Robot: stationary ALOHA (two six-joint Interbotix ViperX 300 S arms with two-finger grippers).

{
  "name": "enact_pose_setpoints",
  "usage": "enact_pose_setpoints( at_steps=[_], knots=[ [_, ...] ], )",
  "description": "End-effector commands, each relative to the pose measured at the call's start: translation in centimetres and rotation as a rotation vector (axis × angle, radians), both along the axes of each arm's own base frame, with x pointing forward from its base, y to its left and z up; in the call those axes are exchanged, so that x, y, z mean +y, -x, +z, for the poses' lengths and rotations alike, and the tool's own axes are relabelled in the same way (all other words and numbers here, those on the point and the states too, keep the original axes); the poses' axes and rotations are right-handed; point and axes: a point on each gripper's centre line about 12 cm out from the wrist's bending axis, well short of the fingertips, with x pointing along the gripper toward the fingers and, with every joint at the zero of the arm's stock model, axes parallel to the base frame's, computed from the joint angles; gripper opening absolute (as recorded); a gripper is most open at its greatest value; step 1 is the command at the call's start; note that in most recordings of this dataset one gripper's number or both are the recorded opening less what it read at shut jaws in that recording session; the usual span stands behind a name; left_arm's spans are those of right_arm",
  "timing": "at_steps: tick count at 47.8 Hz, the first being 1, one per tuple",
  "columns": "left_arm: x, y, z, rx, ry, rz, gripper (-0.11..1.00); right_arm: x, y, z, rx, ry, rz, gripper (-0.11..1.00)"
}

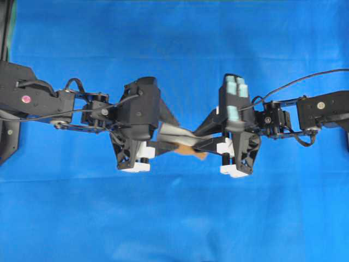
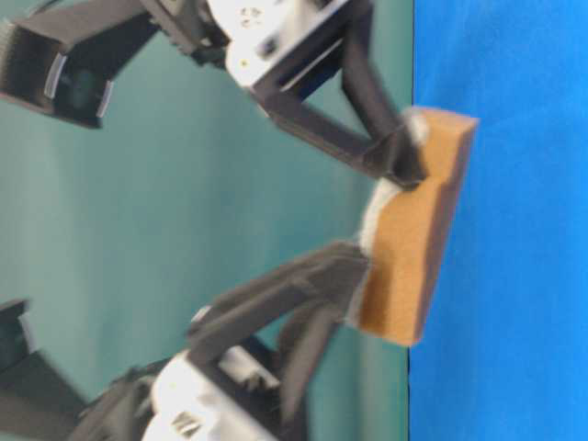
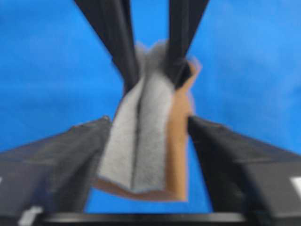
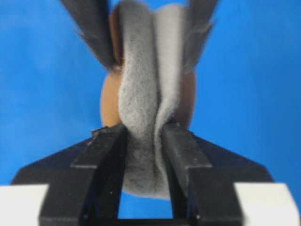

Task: Hand over the sponge with the left arm and wipe it with the right arm.
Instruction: 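Open the left gripper and pull it back, leaving sponge in right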

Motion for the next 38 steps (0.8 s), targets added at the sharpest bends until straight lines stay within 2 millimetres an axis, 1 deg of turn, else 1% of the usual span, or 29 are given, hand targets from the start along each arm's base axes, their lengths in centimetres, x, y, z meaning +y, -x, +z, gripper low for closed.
enact_pose_setpoints(
  at_steps=[1,3,5,11,21,28,34,38],
  knots=[
    [0.1,1.2,1.7,-0.063,0.006,0.004,0.73,0.2,0.1,1.8,-0.043,-0.001,0.007,0.35],
    [0.2,1.7,1.9,-0.076,0.007,0.004,0.82,0.3,0.3,2.1,-0.043,0.0,0.011,0.35],
    [0.2,2.2,2.1,-0.093,0.008,0.004,0.86,0.3,0.5,2.2,-0.039,0.001,0.014,0.35],
    [0.2,4.1,2.8,-0.165,0.014,0.001,0.85,0.6,1.1,2.2,-0.023,0.002,0.024,0.35],
    [0.1,7.1,3.6,-0.265,0.029,-0.003,0.85,1.1,1.2,2.1,-0.013,0.001,0.036,0.35],
    [0.1,7.9,3.7,-0.281,0.031,-0.004,0.85,1.1,1.2,2.1,-0.011,0.003,0.037,0.35],
    [0.1,7.9,3.6,-0.275,0.029,-0.005,0.85,1.0,1.0,2.1,-0.01,0.004,0.036,0.35],
    [0.1,7.9,3.7,-0.278,0.025,-0.006,0.85,1.0,0.8,1.6,0.0,0.013,0.04,0.35]
  ],
)
